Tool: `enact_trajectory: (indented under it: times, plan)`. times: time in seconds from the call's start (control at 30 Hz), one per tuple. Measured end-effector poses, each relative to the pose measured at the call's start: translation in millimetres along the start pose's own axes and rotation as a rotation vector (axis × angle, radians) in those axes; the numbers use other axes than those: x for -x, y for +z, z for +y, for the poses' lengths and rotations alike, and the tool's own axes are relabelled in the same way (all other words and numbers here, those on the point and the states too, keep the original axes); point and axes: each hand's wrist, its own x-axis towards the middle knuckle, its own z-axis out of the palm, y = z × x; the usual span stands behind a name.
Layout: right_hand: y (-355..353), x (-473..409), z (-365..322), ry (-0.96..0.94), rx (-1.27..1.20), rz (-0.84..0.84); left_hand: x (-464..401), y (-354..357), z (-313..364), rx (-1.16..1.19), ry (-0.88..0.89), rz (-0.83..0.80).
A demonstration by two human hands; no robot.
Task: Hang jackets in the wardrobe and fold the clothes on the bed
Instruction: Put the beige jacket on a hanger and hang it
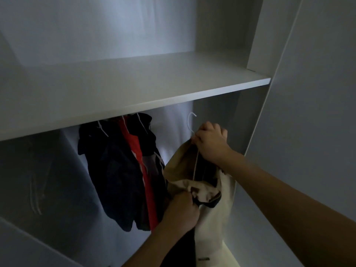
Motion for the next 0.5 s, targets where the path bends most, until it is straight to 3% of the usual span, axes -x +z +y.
enact_trajectory:
  times: [0.3,0.5]
  plan:
    - [22,-73,26,-0.169,0.052,-0.295,-58,29,31,0.42,-0.155,0.203]
    - [27,-118,45,-0.206,-0.008,-0.359,-148,14,30,0.504,-0.338,0.392]
